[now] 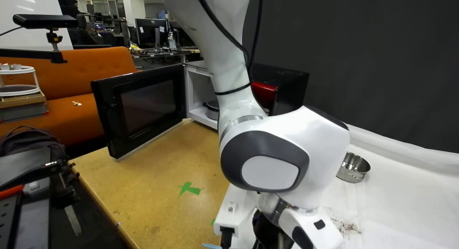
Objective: Pick up the light blue spoon from the table and put it in the black basket.
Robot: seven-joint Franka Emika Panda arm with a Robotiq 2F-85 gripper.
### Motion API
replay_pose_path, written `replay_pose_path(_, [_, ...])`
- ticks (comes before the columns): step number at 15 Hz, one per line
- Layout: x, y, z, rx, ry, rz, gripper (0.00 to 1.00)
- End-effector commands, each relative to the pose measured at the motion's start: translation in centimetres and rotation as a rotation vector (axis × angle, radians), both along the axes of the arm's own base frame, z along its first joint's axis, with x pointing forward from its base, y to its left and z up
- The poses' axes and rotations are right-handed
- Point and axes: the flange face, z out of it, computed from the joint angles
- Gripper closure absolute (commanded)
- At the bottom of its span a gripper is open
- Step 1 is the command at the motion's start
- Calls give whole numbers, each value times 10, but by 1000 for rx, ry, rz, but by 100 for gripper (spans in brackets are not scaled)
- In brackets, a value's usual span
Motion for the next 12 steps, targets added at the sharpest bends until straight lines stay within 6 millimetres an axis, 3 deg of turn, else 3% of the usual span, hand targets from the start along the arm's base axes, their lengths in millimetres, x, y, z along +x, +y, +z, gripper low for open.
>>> replay_pose_path(1, [7, 16, 12, 13, 2, -8, 0])
replay_pose_path(5, [15, 27, 19, 14, -7, -25, 0])
replay_pose_path(11, [5, 20, 4, 50, 38, -75, 0])
replay_pose_path(12, [2, 19, 0, 57, 50, -82, 25])
